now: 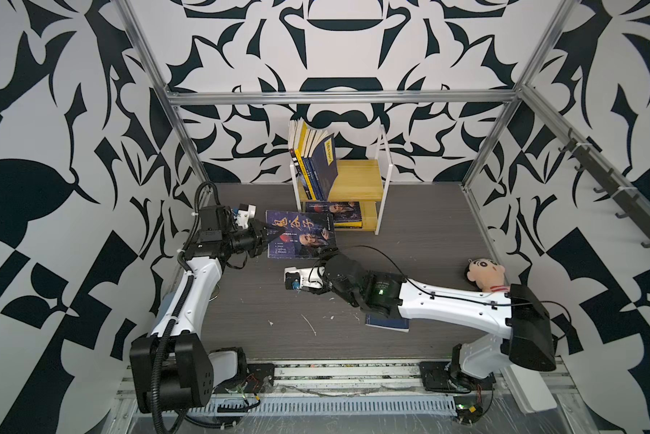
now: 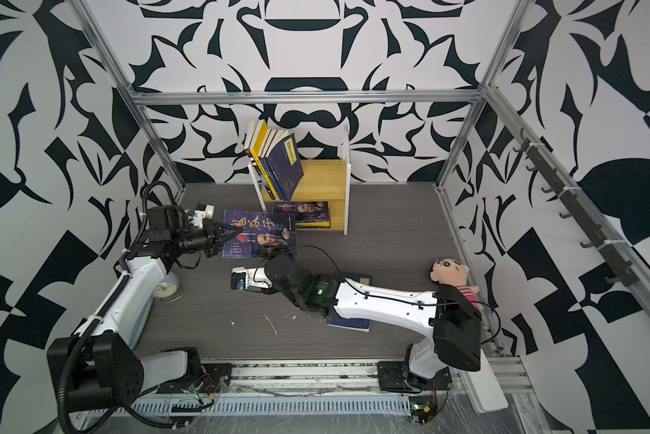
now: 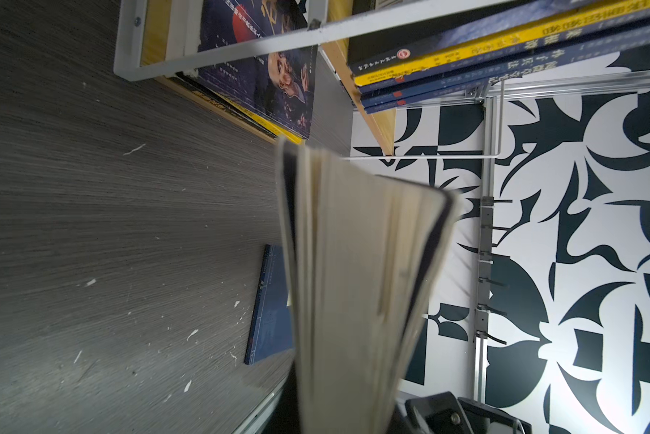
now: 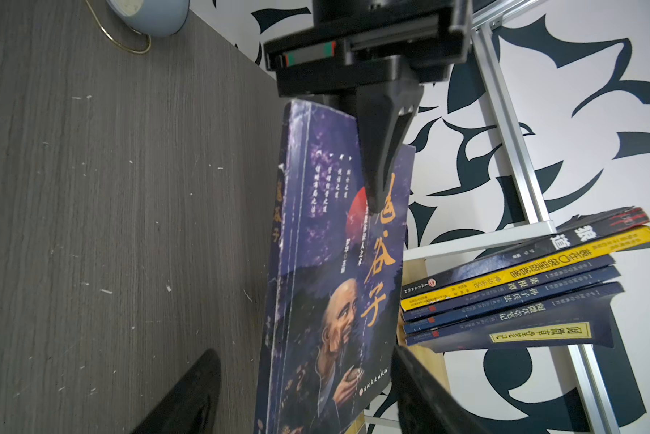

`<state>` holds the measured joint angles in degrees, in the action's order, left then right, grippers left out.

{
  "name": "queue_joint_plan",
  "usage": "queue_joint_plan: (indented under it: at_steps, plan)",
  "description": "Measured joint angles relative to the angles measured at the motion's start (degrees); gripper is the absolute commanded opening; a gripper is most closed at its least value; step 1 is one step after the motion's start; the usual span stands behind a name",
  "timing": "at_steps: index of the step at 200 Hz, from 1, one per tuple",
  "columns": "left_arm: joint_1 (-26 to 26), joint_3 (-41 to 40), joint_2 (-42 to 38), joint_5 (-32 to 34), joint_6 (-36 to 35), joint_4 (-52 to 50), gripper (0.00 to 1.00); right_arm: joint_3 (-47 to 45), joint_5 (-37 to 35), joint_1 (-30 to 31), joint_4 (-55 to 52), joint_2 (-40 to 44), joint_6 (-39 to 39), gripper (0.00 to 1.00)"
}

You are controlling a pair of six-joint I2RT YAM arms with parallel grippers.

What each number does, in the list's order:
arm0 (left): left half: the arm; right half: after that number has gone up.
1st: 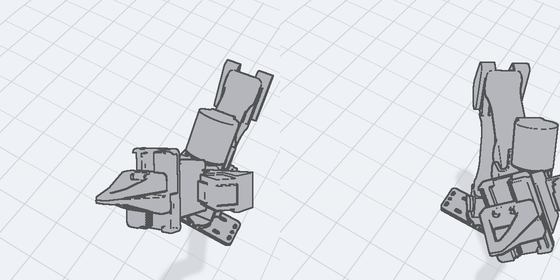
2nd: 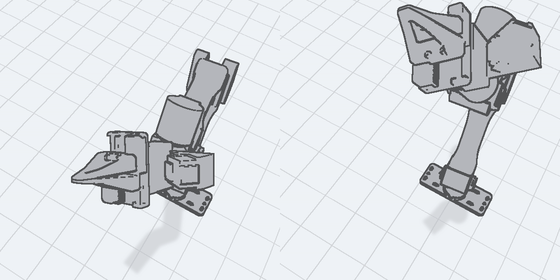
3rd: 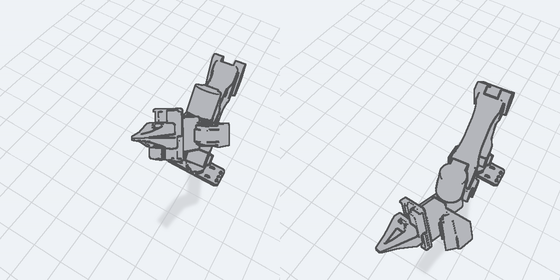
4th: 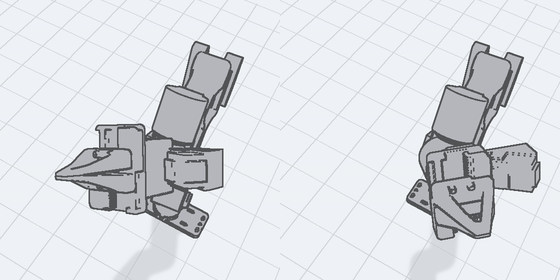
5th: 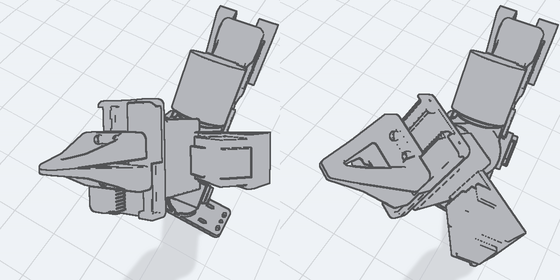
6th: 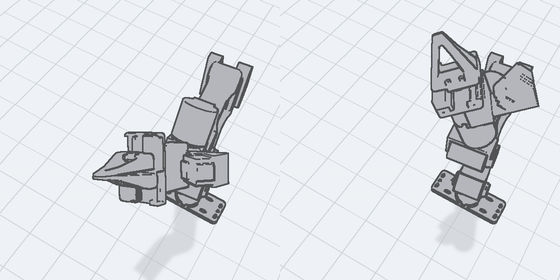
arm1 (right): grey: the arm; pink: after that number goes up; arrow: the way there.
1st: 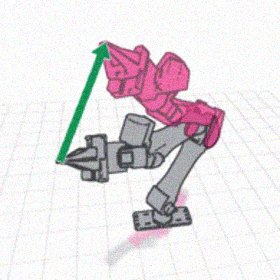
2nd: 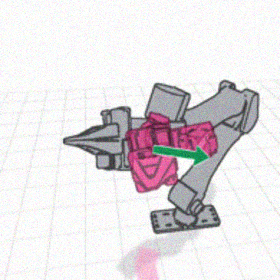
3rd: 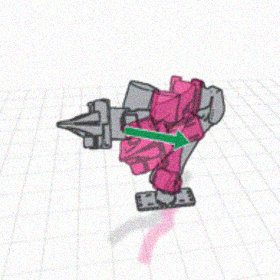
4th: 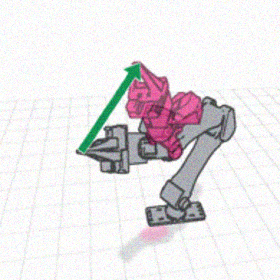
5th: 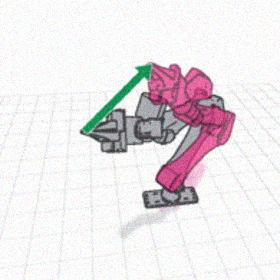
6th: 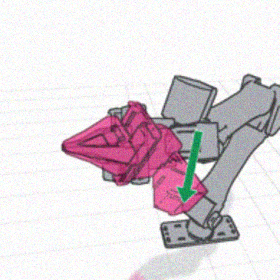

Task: Stacking books/files
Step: Pass the book.

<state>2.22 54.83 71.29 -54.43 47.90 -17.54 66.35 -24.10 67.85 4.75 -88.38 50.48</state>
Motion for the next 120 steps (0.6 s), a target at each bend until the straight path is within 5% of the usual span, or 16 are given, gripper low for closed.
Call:
queue_joint_plan:
  at_steps: [43,58,74,120]
  plan:
    - [-0.7,-0.1,0.3,-0.7,1.7,0.4,0.00,2.1,-5.0,-0.5,6.4,-9.7,2.1,0.65]
    - [-0.7,-0.7,0.4,0.4,1.7,1.0,0.00,2.8,-7.4,-1.1,9.4,-12.5,3.5,0.42]
    - [-0.4,-1.6,0.5,2.1,1.8,1.5,0.00,3.1,-10.3,-1.9,12.8,-14.1,5.9,0.00]
    - [0.3,-1.6,0.4,2.7,-2.6,0.4,0.60,1.1,-13.9,-2.6,16.0,-12.7,10.6,0.00]
